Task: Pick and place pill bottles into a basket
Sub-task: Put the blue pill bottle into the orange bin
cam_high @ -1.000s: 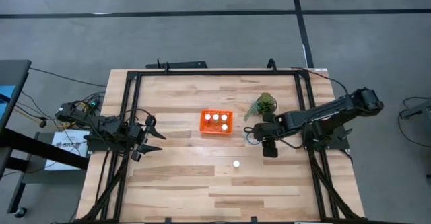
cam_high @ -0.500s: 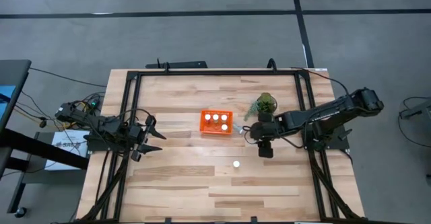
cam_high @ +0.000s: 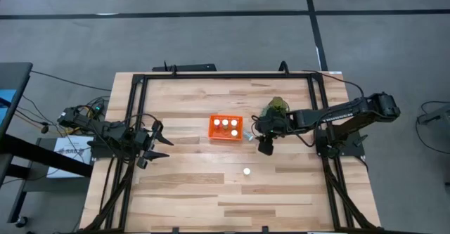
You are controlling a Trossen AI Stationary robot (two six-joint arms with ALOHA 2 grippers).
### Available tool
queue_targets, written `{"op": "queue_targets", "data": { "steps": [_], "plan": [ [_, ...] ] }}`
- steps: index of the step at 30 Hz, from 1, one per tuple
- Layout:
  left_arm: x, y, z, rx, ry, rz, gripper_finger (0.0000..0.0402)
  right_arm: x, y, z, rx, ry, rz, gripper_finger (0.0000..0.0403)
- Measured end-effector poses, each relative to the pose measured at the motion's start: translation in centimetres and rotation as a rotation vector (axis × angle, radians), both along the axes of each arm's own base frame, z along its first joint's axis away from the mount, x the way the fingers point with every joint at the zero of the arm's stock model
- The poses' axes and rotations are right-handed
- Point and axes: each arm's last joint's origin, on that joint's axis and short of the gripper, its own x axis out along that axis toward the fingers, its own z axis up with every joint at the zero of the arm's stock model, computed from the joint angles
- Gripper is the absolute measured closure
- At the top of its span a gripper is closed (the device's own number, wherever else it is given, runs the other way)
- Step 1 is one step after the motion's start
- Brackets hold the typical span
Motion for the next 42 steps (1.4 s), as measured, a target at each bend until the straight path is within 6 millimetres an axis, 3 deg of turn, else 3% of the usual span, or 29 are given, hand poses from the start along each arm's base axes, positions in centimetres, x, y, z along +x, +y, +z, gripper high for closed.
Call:
{"op": "queue_targets", "data": {
  "steps": [5,12,19,32,42],
  "plan": [
    [0.0,0.0,0.0,0.000,0.000,0.000,0.0204,0.3,-0.2,-0.1,0.015,-0.019,-0.028,0.0218],
    [0.0,0.0,0.0,0.000,0.000,0.000,0.0204,2.0,-0.1,-2.8,0.013,0.094,0.008,0.0222],
    [0.0,0.0,0.0,0.000,0.000,0.000,0.0204,3.9,-0.3,-3.9,-0.001,0.135,0.028,0.0230],
    [0.0,0.0,0.0,0.000,0.000,0.000,0.0204,5.0,-2.0,-3.2,0.030,0.114,0.003,0.0226],
    [0.0,0.0,0.0,0.000,0.000,0.000,0.0204,6.0,-2.2,-4.8,0.060,0.192,-0.022,0.0221]
  ]
}}
